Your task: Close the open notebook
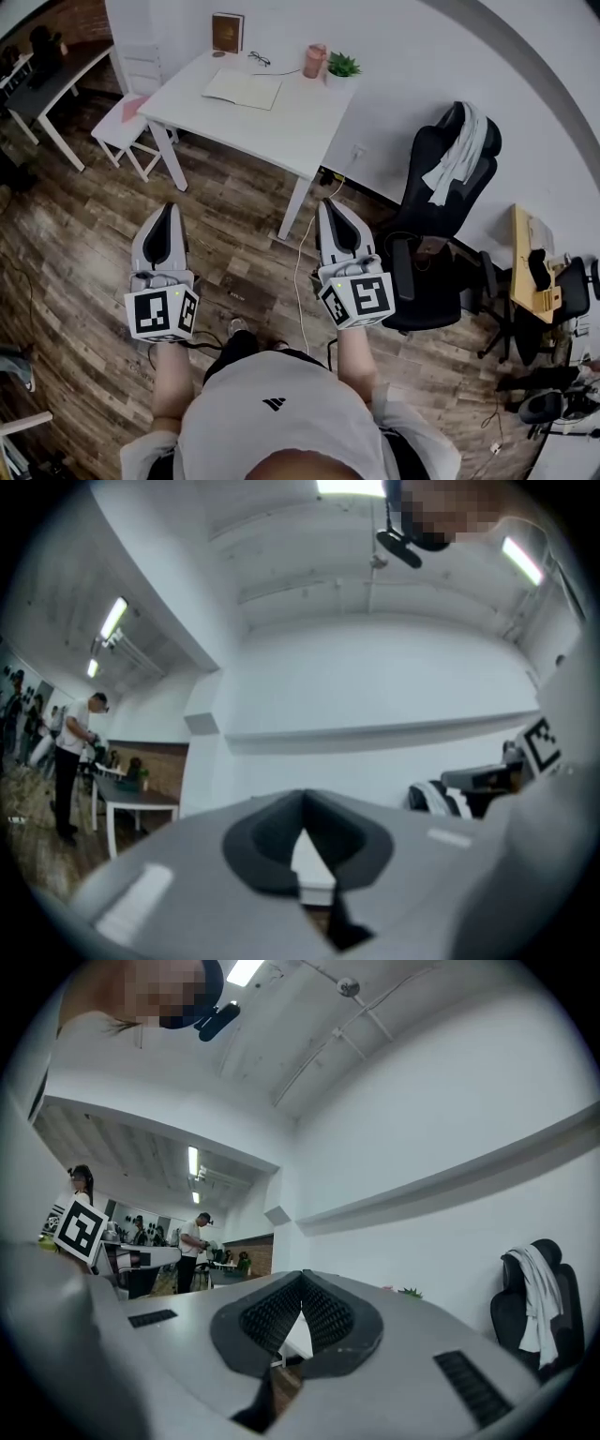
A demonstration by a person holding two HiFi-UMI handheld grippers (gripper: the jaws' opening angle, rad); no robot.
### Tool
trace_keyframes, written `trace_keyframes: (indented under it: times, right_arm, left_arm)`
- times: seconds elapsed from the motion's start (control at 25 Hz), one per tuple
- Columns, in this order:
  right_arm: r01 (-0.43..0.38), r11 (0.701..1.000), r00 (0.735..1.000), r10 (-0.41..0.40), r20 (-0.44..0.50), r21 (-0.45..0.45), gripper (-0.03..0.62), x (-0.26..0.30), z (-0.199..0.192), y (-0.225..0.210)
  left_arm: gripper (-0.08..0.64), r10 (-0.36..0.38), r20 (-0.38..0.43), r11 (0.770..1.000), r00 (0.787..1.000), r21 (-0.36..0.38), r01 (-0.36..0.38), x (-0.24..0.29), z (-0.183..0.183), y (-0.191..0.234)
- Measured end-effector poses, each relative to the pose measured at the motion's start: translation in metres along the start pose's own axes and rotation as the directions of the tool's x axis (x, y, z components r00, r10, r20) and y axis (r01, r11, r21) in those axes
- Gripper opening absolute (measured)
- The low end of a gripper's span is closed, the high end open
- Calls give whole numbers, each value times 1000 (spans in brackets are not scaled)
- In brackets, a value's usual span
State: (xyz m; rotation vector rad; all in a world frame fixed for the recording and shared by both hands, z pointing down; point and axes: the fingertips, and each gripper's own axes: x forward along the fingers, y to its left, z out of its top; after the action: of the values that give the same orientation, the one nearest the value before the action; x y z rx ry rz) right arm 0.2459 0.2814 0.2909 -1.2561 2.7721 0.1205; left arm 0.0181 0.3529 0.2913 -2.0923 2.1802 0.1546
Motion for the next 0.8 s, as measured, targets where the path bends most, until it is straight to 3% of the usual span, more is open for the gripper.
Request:
trace_keyframes:
  times: [0.8]
  right_arm:
    - [33,999,999,-33,-3,-17,-11,97,-17,31]
  left_arm:
    - [9,-51,1,999,999,-15,51,70,-18,83]
